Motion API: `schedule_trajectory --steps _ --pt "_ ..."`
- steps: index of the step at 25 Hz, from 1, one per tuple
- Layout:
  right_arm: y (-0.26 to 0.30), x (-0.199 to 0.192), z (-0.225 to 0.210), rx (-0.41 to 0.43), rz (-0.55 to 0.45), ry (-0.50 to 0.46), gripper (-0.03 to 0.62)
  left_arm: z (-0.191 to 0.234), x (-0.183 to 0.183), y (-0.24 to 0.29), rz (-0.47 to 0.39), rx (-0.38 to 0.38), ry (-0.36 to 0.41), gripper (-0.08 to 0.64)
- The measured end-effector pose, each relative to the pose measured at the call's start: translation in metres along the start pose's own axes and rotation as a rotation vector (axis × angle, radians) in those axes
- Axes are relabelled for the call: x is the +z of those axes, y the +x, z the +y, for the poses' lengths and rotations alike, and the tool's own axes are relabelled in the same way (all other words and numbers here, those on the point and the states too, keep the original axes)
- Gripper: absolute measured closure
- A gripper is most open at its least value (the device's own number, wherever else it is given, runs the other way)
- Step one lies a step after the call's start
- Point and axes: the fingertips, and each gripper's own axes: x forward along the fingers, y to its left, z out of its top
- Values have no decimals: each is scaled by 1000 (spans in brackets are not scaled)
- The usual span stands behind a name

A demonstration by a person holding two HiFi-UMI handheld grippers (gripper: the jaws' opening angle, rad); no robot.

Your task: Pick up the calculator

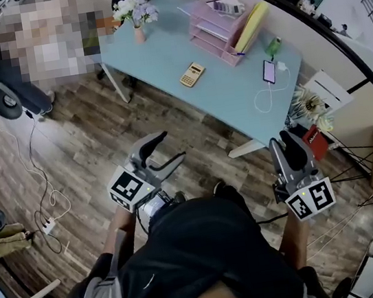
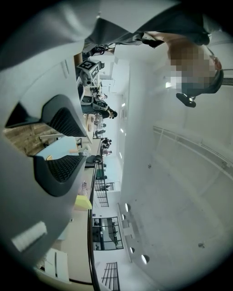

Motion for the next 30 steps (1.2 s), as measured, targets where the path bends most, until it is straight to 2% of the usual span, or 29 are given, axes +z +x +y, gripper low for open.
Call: schedule_trajectory --steps 5,11,15,17,30 --pt "17 -13 -27 35 14 43 474 6 -2 17 33 38 -17 256" --pt "52 -8 -66 126 -21 74 474 16 18 50 43 104 3 256" --pt "69 -12 -92 180 -20 90 474 16 31 72 62 150 -12 256" --pt "78 -12 -103 202 -26 99 474 20 32 80 51 172 11 256" --pt "112 -20 -152 334 -17 146 476 22 36 116 79 311 16 256"
